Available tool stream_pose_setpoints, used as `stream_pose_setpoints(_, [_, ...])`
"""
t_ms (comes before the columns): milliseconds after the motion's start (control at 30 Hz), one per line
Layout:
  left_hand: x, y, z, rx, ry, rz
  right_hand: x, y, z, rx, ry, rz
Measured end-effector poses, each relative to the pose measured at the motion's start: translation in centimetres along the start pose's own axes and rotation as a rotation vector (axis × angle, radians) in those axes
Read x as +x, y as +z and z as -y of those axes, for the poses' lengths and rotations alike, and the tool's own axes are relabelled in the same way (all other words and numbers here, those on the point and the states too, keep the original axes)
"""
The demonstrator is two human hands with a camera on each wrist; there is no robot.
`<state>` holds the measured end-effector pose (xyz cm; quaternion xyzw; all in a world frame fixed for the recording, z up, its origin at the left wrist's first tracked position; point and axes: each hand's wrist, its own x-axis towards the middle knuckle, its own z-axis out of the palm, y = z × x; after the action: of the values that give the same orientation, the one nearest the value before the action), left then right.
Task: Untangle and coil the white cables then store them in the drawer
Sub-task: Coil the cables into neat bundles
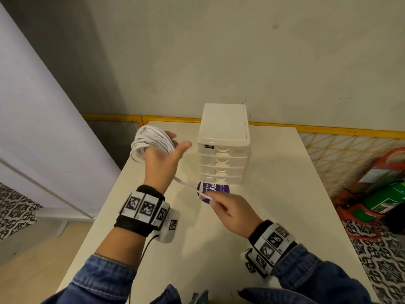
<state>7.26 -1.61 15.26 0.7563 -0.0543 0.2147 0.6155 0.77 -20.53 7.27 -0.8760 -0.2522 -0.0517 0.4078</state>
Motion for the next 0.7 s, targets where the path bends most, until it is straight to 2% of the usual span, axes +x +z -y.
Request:
stream_pose_setpoints(67, [-0.9,0.1,1.6,0.271,-0.028,0.134,0.8,-1.5,1.4,-0.002,-0.092,-0.074])
stream_pose_setpoints(133, [-1.6,0.3,2.2,0.332,-0.103,0.288,1.7,-2.9,2.2,0.013,-0.140,-0.108])
stream_pose_setpoints(233, [-2.9,1.1,1.7,0.256,-0.282,0.544,3.0,-4.3,2.6,0.037,-0.144,-0.168])
stream_pose_setpoints(367, [-4.7,2.4,0.8,-0.054,-0.453,0.914,4.2,-4.9,2.3,0.093,-0.100,-0.188])
stream_pose_setpoints(433, [-5.1,2.9,0.1,-0.192,-0.513,0.993,4.3,-4.8,1.9,0.135,-0.079,-0.170])
stream_pose_setpoints(533, [-5.1,3.0,-0.6,-0.332,-0.605,1.029,4.2,-4.3,1.7,0.168,-0.076,-0.176])
stream_pose_setpoints(700, [-5.2,2.8,-0.8,-0.552,-0.609,1.152,3.6,-4.6,1.5,0.272,0.021,-0.103])
